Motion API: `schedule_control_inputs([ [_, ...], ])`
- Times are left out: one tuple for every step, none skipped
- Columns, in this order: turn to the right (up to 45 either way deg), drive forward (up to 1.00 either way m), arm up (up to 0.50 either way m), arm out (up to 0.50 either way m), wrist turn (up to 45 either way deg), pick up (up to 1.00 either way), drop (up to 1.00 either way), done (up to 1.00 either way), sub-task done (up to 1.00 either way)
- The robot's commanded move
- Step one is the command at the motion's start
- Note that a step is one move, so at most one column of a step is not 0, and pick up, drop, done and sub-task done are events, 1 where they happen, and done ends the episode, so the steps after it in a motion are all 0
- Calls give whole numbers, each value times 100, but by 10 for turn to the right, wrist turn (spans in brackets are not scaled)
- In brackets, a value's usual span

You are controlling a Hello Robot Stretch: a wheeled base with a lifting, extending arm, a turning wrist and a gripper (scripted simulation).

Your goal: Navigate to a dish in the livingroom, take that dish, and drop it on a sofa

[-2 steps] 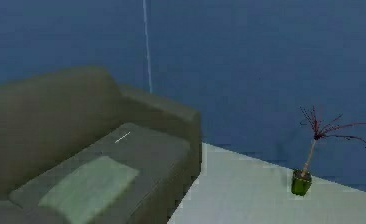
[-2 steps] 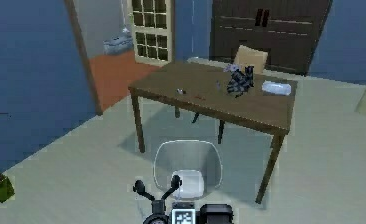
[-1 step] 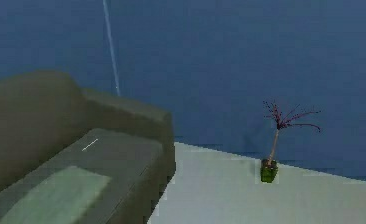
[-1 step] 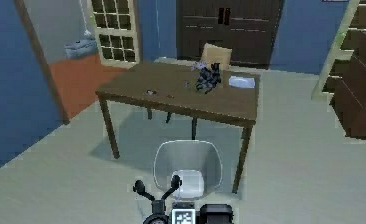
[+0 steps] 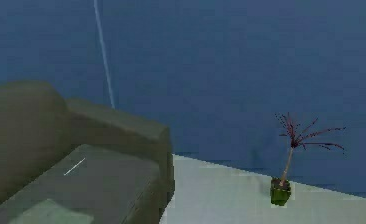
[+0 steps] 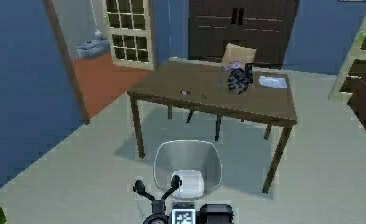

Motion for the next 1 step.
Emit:
schedule_control_inputs([
  [450,0,0,0,0,0,0,0,0],
])
